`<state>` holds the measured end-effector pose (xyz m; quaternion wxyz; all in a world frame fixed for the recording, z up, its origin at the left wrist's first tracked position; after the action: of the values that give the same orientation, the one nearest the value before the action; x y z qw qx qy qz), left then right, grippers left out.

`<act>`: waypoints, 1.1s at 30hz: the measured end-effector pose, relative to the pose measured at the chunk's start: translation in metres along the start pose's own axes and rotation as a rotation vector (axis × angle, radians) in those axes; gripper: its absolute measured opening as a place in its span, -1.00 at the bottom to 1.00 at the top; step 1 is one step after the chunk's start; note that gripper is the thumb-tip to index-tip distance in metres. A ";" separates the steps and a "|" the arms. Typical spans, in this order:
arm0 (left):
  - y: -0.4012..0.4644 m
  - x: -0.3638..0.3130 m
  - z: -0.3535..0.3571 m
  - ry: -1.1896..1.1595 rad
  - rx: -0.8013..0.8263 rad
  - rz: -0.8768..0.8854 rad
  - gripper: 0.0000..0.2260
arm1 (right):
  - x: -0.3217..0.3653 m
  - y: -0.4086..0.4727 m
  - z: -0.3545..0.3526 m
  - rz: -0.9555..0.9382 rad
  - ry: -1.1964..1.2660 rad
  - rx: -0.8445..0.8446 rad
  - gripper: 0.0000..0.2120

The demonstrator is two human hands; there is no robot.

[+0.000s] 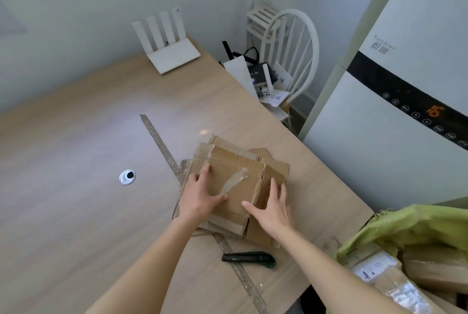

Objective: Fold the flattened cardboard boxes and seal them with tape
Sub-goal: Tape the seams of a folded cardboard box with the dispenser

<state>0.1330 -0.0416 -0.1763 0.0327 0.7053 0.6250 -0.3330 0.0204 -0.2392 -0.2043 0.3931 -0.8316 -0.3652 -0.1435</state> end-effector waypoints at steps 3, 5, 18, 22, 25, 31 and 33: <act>-0.008 -0.001 -0.010 -0.075 -0.038 -0.022 -0.02 | 0.011 -0.005 -0.003 -0.058 0.032 -0.029 0.14; -0.016 0.002 -0.022 -0.119 -0.072 -0.039 0.01 | 0.022 -0.012 -0.008 -0.111 0.056 -0.027 0.15; -0.159 0.062 -0.151 -0.417 -0.404 -0.032 0.00 | 0.135 -0.141 -0.013 -0.524 0.184 -0.019 0.16; -0.239 0.112 -0.180 -0.597 -0.478 -0.049 -0.25 | 0.160 -0.209 0.018 -0.650 0.188 0.067 0.17; -0.288 0.149 -0.190 -0.785 -0.478 -0.022 -0.35 | 0.176 -0.256 0.043 -0.768 0.172 0.147 0.15; -0.342 0.216 -0.164 -1.010 -0.529 -0.082 -0.38 | 0.185 -0.306 0.093 -0.902 0.109 0.246 0.11; -0.351 0.227 -0.147 -0.982 -0.547 -0.092 -0.37 | 0.174 -0.306 0.108 -0.914 0.086 0.263 0.10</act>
<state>-0.1219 0.2981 -0.0482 0.4866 0.4054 0.6301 -0.4492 -0.0849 0.0585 -0.0149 0.4063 -0.5223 -0.6919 -0.2888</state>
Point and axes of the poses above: each hand's wrist, its own y-axis towards the middle knuckle, its own z-axis out of the palm, x = y × z, the point moved 6 cm from there along y, towards the middle knuckle
